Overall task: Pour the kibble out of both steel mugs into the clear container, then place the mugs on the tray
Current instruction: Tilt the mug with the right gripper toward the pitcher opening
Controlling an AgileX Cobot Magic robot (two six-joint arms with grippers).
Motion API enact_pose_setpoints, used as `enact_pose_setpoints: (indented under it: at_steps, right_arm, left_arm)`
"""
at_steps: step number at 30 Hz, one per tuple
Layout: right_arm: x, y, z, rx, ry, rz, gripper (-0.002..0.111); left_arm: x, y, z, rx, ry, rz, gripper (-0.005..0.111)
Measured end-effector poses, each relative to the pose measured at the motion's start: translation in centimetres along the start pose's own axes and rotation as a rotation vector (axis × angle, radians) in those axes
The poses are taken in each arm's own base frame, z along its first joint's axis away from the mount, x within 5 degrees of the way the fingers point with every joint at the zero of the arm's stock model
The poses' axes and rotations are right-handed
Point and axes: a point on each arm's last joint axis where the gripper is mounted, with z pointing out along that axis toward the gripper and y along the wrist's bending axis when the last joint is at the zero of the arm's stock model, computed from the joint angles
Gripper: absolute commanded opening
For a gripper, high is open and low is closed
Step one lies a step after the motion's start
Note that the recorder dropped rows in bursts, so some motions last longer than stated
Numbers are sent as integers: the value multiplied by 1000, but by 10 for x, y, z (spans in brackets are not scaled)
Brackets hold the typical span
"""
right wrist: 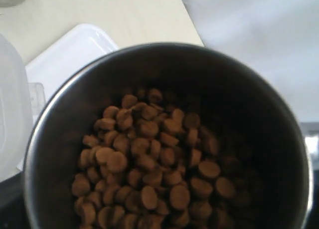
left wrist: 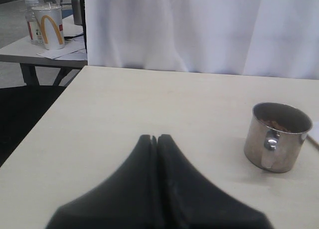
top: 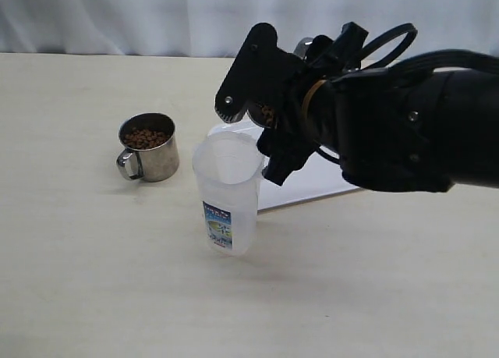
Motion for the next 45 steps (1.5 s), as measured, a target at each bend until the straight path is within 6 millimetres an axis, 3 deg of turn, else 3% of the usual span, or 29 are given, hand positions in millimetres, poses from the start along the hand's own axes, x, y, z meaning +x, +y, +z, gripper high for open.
enact_pose_setpoints:
  at_steps: [9, 38, 45]
  right_arm:
    - [-9, 9, -8, 30, -29, -89, 4]
    - [-10, 8, -8, 58, -28, -238, 4]
    - [-15, 16, -14, 53, -46, -285, 4]
  left_arm:
    - [0, 0, 0, 0, 0, 0, 0]
    - [0, 0, 0, 0, 0, 0, 0]
    - [0, 0, 0, 0, 0, 0, 0]
